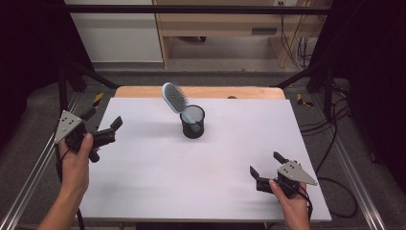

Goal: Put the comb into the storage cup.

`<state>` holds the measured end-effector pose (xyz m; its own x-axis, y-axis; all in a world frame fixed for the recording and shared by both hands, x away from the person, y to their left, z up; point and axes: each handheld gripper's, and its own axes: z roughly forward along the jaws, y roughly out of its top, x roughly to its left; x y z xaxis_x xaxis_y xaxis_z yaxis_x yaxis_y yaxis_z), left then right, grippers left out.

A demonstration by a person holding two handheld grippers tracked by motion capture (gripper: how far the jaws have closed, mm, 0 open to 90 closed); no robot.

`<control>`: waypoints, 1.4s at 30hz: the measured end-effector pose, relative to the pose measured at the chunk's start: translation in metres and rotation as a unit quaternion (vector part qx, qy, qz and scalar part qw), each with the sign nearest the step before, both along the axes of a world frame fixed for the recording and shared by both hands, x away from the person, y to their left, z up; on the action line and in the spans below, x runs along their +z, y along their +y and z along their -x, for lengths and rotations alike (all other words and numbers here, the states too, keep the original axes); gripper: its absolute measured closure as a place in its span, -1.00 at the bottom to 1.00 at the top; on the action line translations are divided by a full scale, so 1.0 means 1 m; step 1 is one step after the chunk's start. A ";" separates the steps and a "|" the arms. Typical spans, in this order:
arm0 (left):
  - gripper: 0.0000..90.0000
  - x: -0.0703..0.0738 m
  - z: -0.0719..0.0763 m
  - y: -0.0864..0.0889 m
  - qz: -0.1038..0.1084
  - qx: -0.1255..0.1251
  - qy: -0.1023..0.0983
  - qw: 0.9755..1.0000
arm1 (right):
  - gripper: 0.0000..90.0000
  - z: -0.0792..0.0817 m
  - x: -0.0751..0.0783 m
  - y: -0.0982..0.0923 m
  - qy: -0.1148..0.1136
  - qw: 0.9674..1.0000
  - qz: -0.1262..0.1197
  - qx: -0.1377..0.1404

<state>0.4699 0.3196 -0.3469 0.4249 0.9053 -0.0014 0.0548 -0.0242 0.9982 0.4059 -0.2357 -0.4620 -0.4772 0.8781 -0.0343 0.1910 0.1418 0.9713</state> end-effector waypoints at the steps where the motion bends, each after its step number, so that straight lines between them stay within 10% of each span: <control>1: -0.98 -0.001 0.001 0.001 0.002 0.000 0.000 1.000 | -0.95 0.000 0.000 0.000 0.000 1.000 0.000 0.000; 42: -0.98 -0.038 0.040 0.027 -0.017 0.000 -0.014 1.000 | -0.95 0.000 0.001 -0.004 -0.004 1.000 -0.004 -0.005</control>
